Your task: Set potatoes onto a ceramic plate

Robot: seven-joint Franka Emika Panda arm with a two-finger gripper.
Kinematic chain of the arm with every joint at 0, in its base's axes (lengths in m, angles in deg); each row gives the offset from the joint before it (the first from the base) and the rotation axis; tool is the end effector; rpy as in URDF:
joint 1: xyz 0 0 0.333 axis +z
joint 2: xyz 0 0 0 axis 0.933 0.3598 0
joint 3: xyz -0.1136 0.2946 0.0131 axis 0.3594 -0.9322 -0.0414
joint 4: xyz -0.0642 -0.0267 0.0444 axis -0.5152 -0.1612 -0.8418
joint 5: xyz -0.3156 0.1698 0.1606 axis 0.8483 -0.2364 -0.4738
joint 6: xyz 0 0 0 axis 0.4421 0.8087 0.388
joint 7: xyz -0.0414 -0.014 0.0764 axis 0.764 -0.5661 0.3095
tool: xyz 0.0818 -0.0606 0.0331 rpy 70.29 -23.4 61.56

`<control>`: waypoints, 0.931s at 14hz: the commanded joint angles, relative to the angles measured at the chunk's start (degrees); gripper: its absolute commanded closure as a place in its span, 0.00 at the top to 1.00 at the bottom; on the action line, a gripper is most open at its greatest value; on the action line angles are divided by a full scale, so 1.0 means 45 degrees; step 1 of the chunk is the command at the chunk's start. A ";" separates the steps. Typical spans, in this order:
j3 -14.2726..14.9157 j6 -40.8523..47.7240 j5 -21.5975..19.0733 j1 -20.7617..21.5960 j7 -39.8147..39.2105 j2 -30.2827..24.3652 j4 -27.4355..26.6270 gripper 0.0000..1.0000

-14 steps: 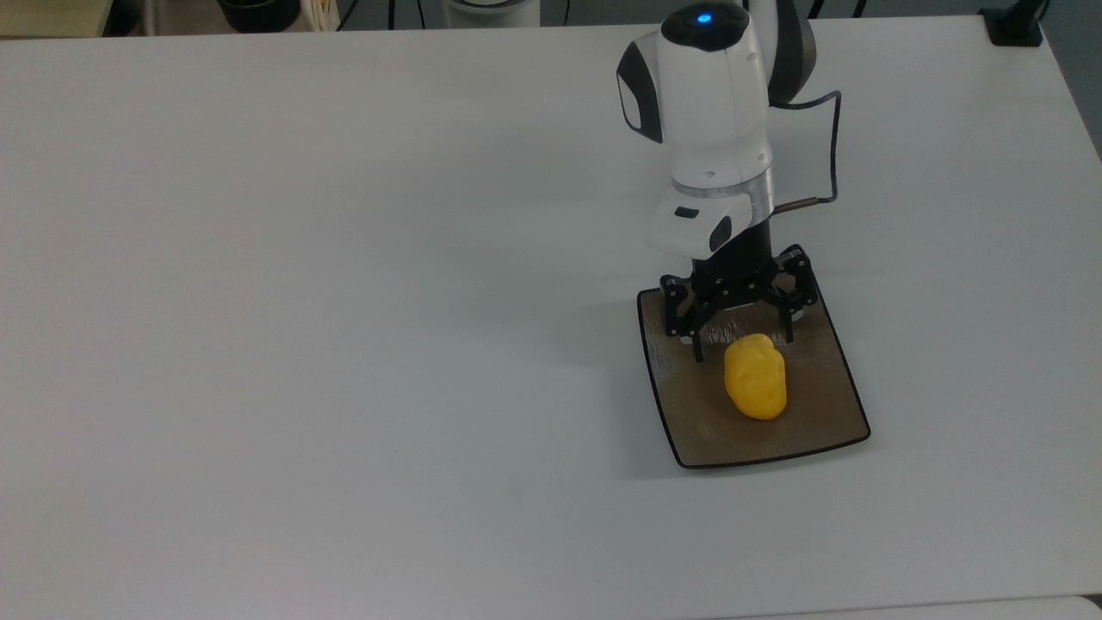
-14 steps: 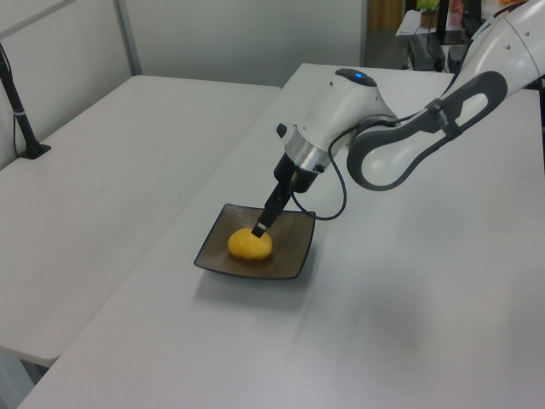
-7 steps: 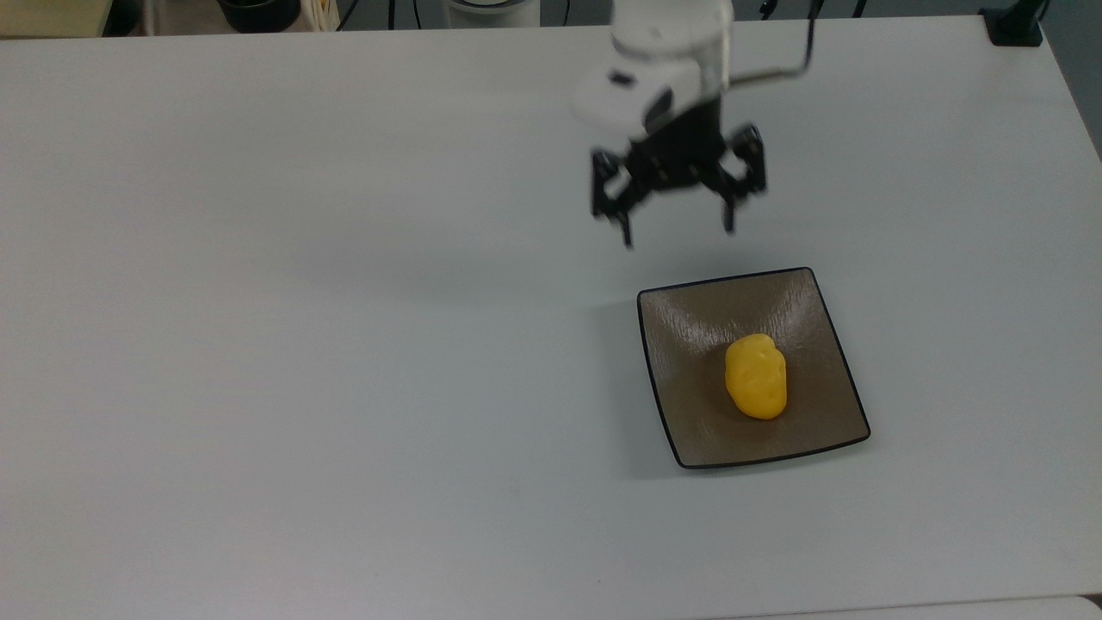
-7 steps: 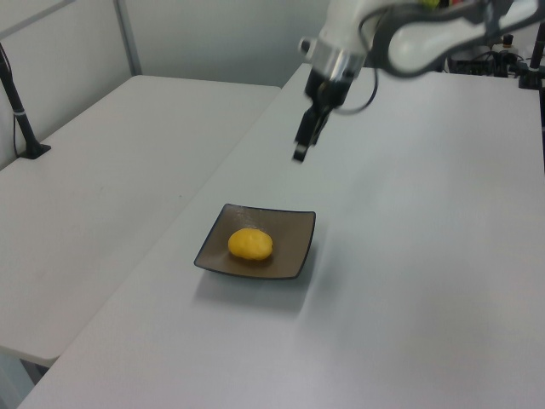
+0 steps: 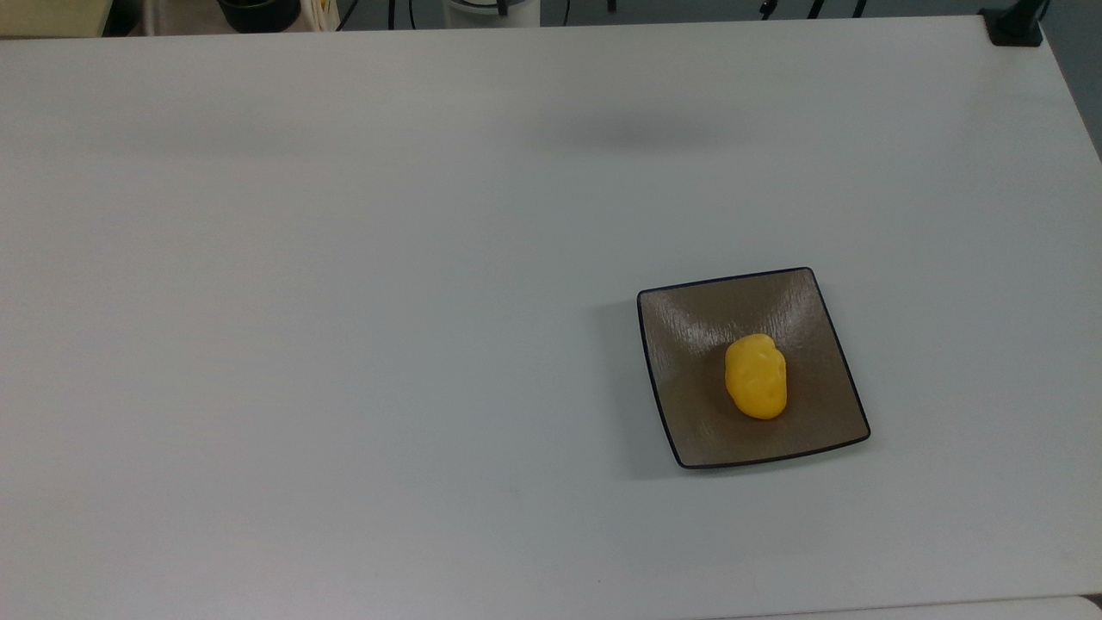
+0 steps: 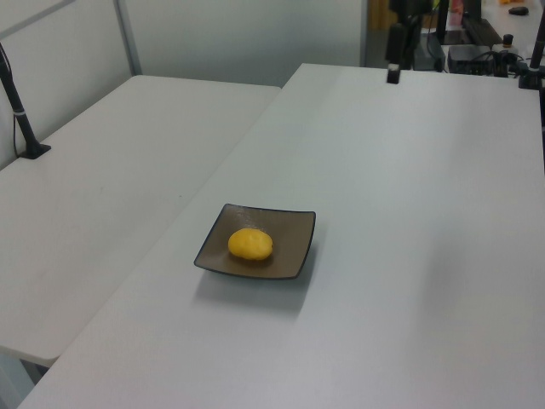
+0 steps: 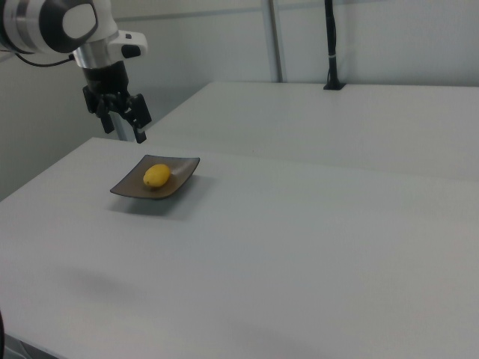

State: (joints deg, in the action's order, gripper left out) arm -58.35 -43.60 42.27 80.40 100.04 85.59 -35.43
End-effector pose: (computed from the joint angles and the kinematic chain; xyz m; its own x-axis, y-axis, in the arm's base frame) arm 0.5360 0.1264 0.6311 0.9984 0.0257 0.0502 0.0301 -0.9956 -0.0888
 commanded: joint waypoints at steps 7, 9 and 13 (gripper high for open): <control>0.0092 -0.1122 0.0339 -0.0657 -0.1663 -0.1482 -0.2160 1.00; 0.0287 -0.2220 0.0339 -0.0677 -0.1721 -0.1130 -0.2101 1.00; 0.0404 -0.2300 0.0339 -0.0833 -0.1917 -0.1129 -0.2062 1.00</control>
State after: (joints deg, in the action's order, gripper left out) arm -57.09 -52.83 43.25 76.99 92.82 81.01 -44.18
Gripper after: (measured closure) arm 0.000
